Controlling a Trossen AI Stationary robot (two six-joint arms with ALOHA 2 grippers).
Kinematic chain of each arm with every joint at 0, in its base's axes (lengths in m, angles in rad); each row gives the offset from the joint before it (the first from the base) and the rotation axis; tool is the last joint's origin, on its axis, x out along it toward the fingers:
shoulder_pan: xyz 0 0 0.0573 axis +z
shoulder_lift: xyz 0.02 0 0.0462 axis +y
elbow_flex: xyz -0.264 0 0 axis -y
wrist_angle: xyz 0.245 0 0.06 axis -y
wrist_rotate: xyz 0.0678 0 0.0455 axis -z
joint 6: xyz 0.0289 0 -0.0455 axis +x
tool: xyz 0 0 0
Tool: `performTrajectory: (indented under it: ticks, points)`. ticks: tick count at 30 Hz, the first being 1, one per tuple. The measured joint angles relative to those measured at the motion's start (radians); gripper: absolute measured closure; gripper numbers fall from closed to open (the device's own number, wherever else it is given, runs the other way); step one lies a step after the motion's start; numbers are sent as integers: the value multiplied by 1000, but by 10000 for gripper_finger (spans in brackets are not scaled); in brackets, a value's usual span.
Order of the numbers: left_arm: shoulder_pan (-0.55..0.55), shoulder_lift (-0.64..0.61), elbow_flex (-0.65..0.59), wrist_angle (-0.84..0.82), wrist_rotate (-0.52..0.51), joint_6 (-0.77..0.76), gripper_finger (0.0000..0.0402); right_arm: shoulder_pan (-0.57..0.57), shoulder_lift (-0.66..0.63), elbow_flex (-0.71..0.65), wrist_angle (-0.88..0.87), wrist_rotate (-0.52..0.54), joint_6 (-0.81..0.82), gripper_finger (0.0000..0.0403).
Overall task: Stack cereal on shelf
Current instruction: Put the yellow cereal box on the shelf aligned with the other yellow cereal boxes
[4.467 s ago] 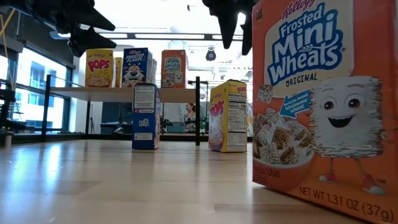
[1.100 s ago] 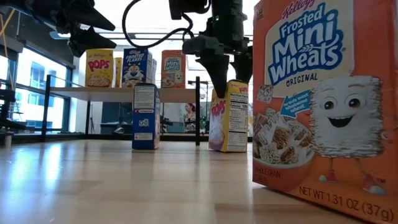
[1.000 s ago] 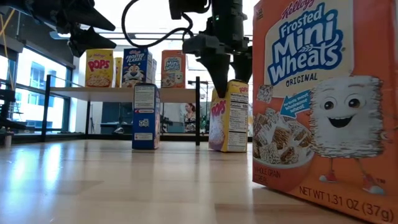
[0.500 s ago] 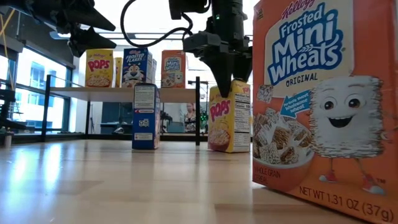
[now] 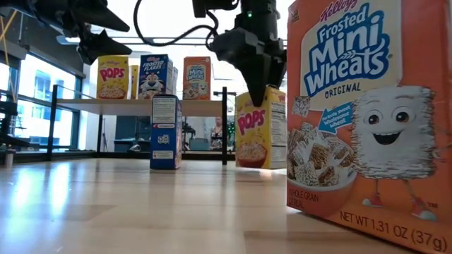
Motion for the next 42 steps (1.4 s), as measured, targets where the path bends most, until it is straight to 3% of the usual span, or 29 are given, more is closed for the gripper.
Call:
performTrajectory:
  ticks: [9, 14, 19, 29, 42]
  points:
    - [0, 0, 0, 34, 27, 23, 97, 8, 1, 120, -72, 5, -120, 231]
    - [0, 0, 0, 121, 44, -11, 94, 19, 0, 214, -109, -2, -174, 231]
    - [0, 0, 0, 141, 45, -58, 94, 29, 0, 324, -108, -79, -247, 231]
    - [0, 14, 0, 193, 49, -129, 94, 28, -29, 324, -93, -155, -335, 231]
    - [0, 22, -1, 210, 88, -121, 94, 28, -30, 325, 81, -324, -346, 231]
